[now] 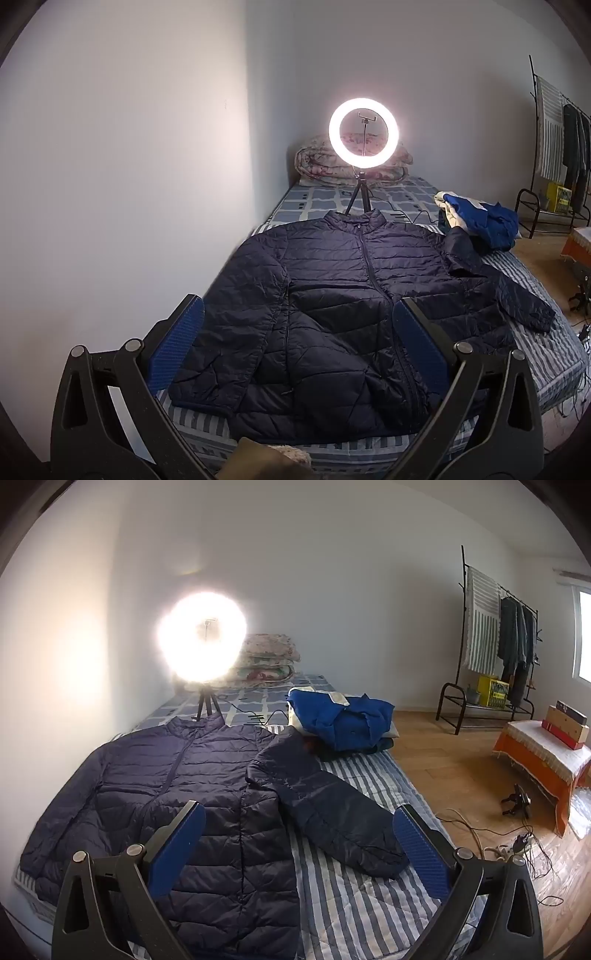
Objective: Fold large clothes
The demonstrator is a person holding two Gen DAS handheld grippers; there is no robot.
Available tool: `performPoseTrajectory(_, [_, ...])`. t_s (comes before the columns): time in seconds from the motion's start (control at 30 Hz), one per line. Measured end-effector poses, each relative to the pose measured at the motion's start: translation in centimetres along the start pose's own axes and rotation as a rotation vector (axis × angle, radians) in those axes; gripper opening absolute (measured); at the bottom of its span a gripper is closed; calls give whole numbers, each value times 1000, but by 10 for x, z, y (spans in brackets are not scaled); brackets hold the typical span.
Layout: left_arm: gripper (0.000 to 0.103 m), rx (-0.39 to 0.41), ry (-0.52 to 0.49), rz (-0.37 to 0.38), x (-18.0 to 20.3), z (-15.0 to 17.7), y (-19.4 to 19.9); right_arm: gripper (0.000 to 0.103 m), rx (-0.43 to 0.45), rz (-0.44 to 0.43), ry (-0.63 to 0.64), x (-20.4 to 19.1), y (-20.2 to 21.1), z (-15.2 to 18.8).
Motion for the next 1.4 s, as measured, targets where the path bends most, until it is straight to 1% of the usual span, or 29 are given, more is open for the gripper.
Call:
performPoseTrajectory(0.03, [103,1,-1,-1,0,0,0,103,5,23,47,-2,1,0])
performPoseTrajectory(0.13, [103,7,-2,-6,1,-6,8,103,6,25,40,-3,1,0])
performPoseTrajectory(0.33, [103,4,5,-15,-2,-11,7,103,9,19,42,-9,-1,0])
performPoseTrajectory(0.6, [103,26,-3,-19,-2,-9,6,103,14,14,42,-10,0,-1])
performPoseTrajectory(1.4, [103,46,1,-23,-1,-12,11,103,2,12,43,-9,-5,4])
Point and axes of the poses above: each gripper's, at about its wrist camera, not at the fingertips, and y roughly against the way its jaws point, x to its right, z to its underside, the point moved 8 cm from there along -y, roughly the way its jaws point, and after that the axes turned 6 degrees about -z, right-handed, at the moved point
